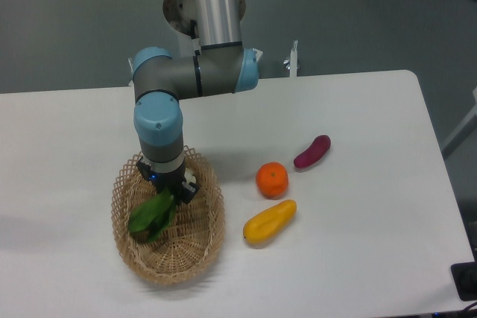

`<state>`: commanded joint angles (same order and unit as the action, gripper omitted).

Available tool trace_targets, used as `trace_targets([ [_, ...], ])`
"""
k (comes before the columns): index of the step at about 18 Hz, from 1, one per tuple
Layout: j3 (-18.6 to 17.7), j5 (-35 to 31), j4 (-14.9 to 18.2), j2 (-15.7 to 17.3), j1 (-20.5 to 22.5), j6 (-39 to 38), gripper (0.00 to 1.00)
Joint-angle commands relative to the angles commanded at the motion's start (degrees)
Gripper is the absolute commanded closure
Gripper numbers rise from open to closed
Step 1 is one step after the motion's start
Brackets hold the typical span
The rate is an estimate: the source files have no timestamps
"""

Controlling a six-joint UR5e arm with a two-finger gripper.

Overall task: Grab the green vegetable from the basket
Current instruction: 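Lower the gripper onto the green bok choy and close on it, then lift the bok choy out of the basket and carry it aside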

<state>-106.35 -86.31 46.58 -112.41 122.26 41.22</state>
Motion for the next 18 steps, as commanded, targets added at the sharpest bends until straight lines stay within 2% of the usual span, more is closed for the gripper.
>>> trace_targets([
  [5, 0.35, 0.17, 0.00, 1.14, 0.44, 0.35, 0.55],
  [9, 2.55, 0.44, 0.96, 4.83, 2.98, 3.15, 0.55],
  [13, 3.69, 0.61, 1.23, 8.08, 8.24, 10.00, 0.56],
  [15, 4.83, 0.79, 3.07, 8.88, 12.90, 13.61, 0.63],
  [18, 6.94, 1.75, 7.37, 10.11, 18.79, 21.77, 0.63],
])
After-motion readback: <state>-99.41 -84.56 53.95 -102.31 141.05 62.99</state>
